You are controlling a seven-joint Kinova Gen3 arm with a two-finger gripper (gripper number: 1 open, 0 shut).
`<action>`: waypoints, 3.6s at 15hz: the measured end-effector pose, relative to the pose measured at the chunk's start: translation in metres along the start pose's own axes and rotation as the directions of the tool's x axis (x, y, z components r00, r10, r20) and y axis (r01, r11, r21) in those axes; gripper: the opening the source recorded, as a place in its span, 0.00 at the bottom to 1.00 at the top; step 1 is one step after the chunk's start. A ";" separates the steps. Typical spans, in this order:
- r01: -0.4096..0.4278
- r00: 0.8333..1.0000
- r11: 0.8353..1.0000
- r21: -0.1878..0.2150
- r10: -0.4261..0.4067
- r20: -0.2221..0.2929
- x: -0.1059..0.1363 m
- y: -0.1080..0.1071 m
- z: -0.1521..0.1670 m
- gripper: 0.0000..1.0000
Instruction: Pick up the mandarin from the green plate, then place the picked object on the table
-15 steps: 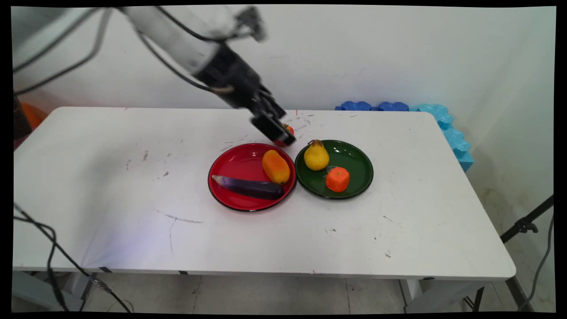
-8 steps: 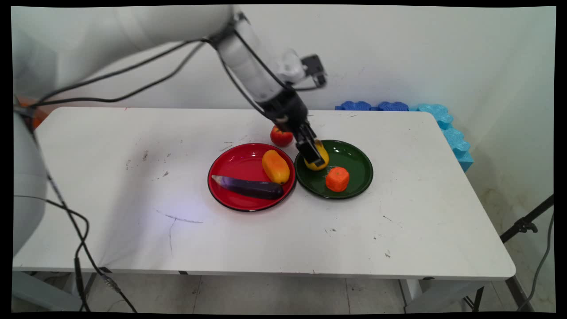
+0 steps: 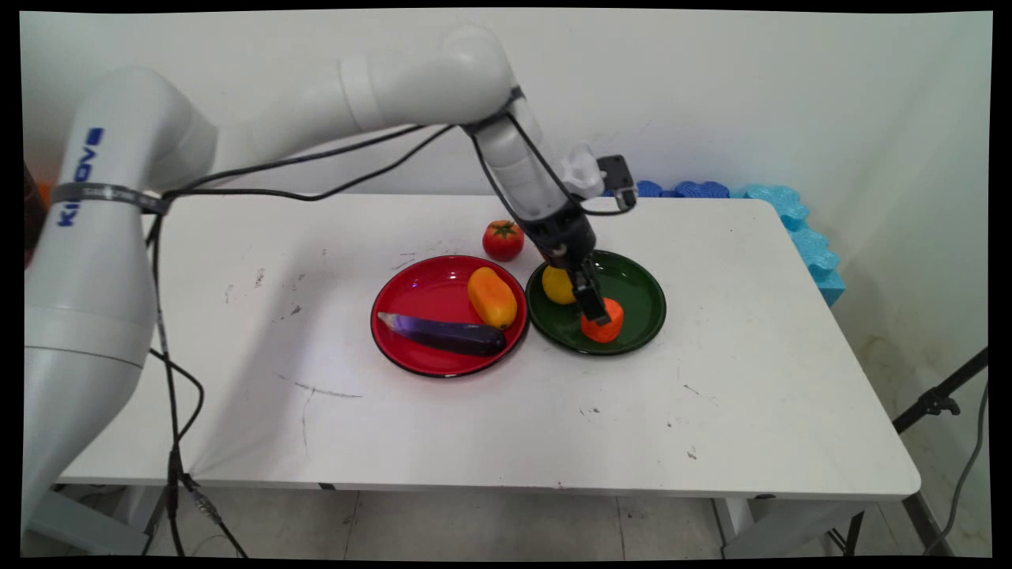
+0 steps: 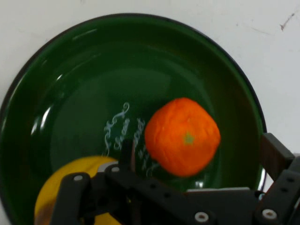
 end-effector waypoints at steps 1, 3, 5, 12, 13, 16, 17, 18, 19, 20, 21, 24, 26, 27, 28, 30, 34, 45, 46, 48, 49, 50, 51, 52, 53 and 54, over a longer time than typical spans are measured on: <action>-0.002 1.000 1.000 -0.004 0.002 0.002 0.003 -0.001 0.007 1.00; -0.009 1.000 1.000 -0.013 0.009 0.010 0.007 -0.001 0.019 1.00; -0.021 1.000 0.999 -0.025 0.021 0.019 0.009 0.000 0.029 1.00; -0.069 0.996 0.997 -0.036 0.070 0.053 0.011 -0.006 0.042 0.00; -0.072 0.996 0.997 -0.034 0.074 0.055 0.011 -0.007 0.042 0.00; -0.078 0.995 0.996 -0.033 0.080 0.057 0.013 -0.009 0.042 0.00; -0.078 0.995 0.996 -0.033 0.080 0.056 0.014 -0.009 0.042 0.00; -0.079 0.995 0.996 -0.032 0.081 0.053 0.016 -0.008 0.040 0.00; -0.075 0.996 0.997 -0.029 0.077 0.048 0.018 -0.008 0.037 0.00; -0.069 0.997 0.997 -0.025 0.070 0.041 0.020 -0.007 0.034 0.00; -0.054 0.998 0.998 -0.017 0.055 0.031 0.023 -0.007 0.028 0.00; -0.019 1.000 1.000 0.007 0.019 -0.002 0.034 -0.004 0.008 0.00; 0.002 1.000 1.000 0.020 -0.002 -0.022 0.040 0.000 -0.009 0.00; 0.014 0.999 1.000 0.027 -0.013 -0.034 0.043 0.004 -0.019 0.00; 0.021 0.999 0.999 0.029 -0.020 -0.041 0.045 0.006 -0.027 0.00; 0.030 0.998 0.999 0.033 -0.028 -0.056 0.047 0.015 -0.045 0.00; 0.030 0.997 0.999 0.022 -0.028 -0.075 0.036 0.042 -0.088 0.00; 0.028 0.998 0.999 -0.023 -0.029 -0.049 -0.048 0.099 -0.116 0.00; 0.032 0.998 0.999 -0.023 -0.033 -0.045 -0.056 0.101 -0.112 0.00; 0.035 0.999 0.999 -0.023 -0.036 -0.040 -0.068 0.104 -0.104 0.00; 0.035 0.999 0.999 -0.022 -0.036 -0.039 -0.073 0.104 -0.099 0.00; 0.035 0.999 0.999 -0.020 -0.036 -0.037 -0.079 0.105 -0.093 0.00; 0.036 0.999 0.999 -0.017 -0.036 -0.038 -0.083 0.105 -0.088 0.00; 0.036 0.999 0.999 -0.013 -0.036 -0.040 -0.088 0.105 -0.082 0.00; 0.036 0.998 0.999 -0.012 -0.037 -0.041 -0.092 0.104 -0.077 0.00; 0.037 0.998 0.999 -0.011 -0.038 -0.043 -0.096 0.104 -0.070 0.00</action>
